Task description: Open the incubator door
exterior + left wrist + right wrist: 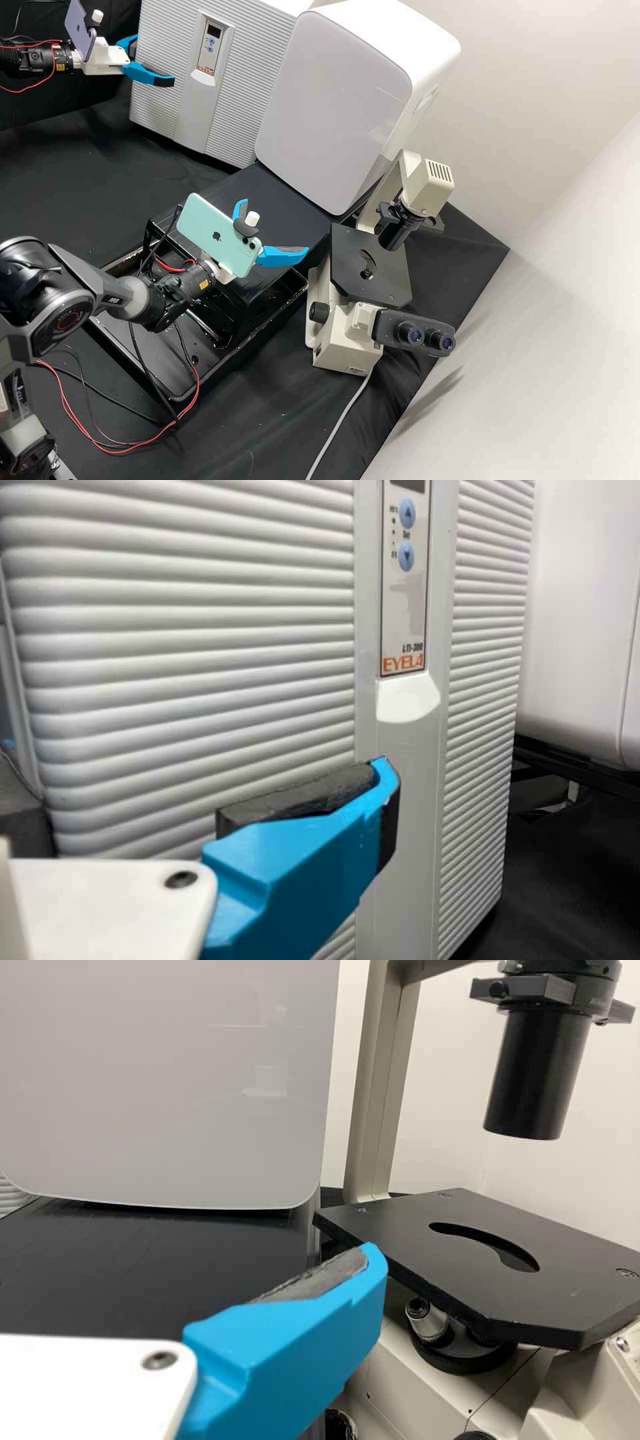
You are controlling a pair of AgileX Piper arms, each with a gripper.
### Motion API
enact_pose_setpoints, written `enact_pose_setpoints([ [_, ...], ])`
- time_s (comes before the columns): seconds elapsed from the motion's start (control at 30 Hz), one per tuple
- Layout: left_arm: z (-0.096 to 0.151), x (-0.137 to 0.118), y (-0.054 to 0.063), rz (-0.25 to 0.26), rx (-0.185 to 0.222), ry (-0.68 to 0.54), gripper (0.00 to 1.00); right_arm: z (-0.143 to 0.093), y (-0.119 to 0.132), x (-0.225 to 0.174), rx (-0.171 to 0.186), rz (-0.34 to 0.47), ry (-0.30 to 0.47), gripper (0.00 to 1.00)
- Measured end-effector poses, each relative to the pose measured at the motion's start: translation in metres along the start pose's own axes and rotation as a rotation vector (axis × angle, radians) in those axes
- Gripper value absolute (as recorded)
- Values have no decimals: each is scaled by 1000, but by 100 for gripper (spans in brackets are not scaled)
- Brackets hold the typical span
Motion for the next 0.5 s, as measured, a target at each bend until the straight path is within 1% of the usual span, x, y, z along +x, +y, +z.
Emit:
enact_pose_setpoints([
  [0.1,-1,-1,-1,8,-13,11,0,0,0,0,0,0,0,100],
  [0.2,-1,-2,-3,6,-25,20,0,0,0,0,0,0,0,100],
  [0.3,-2,-2,-3,5,-23,23,0,0,0,0,0,0,0,100],
  [0.5,-3,-2,-1,19,-38,33,0,0,0,0,0,0,0,100],
])
